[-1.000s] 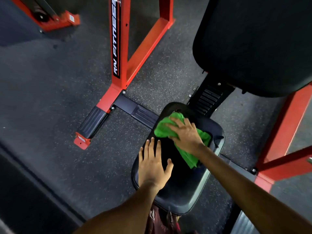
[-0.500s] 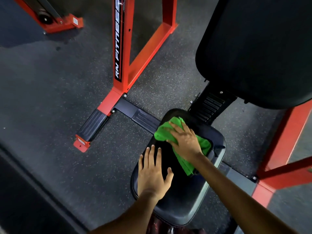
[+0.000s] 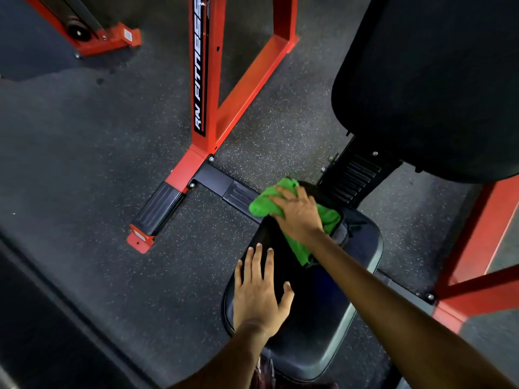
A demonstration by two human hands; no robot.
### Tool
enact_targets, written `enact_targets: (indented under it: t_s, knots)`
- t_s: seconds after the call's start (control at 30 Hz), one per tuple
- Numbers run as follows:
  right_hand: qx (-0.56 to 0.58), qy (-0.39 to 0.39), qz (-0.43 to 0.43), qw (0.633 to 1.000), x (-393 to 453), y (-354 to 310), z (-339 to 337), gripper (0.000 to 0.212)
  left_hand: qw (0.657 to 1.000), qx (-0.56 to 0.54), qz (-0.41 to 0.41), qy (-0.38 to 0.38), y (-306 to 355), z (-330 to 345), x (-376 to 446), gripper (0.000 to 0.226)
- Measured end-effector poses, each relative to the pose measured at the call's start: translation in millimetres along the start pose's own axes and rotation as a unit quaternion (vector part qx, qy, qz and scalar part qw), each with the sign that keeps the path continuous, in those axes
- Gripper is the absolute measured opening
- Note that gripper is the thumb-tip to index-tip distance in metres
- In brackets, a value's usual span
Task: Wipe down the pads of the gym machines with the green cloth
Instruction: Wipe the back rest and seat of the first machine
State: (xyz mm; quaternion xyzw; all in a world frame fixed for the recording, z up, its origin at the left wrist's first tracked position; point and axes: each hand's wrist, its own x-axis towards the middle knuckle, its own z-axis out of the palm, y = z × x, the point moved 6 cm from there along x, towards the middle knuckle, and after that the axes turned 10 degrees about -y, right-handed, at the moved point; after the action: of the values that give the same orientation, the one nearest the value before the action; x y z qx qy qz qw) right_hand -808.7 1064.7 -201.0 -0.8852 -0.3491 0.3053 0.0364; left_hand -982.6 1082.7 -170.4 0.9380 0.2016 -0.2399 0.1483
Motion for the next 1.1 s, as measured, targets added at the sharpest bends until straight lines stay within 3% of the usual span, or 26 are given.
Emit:
enact_targets:
  t_s: [0.13, 0.2, 0.3, 0.37, 0.47, 0.57, 0.63, 0.8, 0.87, 1.0, 1.1]
  knots:
    - [-0.006, -0.011, -0.1, 0.995, -14, 6, 2, 0.054, 1.0, 0.002, -0.002, 0.005, 0, -1, 1, 0.067]
    - [-0.04, -0.019, -0.05, 0.998, 9, 39, -4, 0.054, 1.0, 0.005, -0.001, 0.012, -1, -1, 0, 0.068]
    - [0.082, -0.02, 0.092, 0.992, 34, 89, -12, 0.054, 1.0, 0.009, -0.002, 0.016, -1, 0, 0, 0.068]
    - [0.078, -0.021, 0.127, 0.989, 36, 85, -12, 0.053, 1.0, 0.012, -0.004, 0.012, -1, 0, 1, 0.067]
    - [-0.042, -0.012, 0.047, 0.998, 17, 32, -7, 0.052, 1.0, 0.012, -0.001, 0.01, 0, 0, 0, 0.068]
    - [-0.072, -0.018, -0.098, 0.992, -12, -12, 2, 0.053, 1.0, 0.016, -0.007, 0.008, 2, -4, 1, 0.069]
    - [-0.064, -0.041, -0.123, 0.989, -8, -2, -1, 0.053, 1.0, 0.007, -0.007, 0.001, 2, -4, 0, 0.071]
    - [0.109, -0.026, 0.103, 0.988, 22, 90, -12, 0.053, 1.0, 0.004, 0.0, -0.008, 3, -5, -2, 0.073]
    - [0.092, -0.026, 0.131, 0.987, 15, 82, -13, 0.052, 1.0, 0.0, -0.001, -0.013, 3, -4, -3, 0.074]
    - [-0.032, -0.024, 0.013, 0.999, -13, 12, 0, 0.051, 1.0, 0.001, -0.004, -0.012, 3, -4, -1, 0.074]
    - [-0.023, -0.028, -0.065, 0.997, -15, 11, 4, 0.051, 1.0, 0.0, -0.001, -0.011, 3, -4, -1, 0.073]
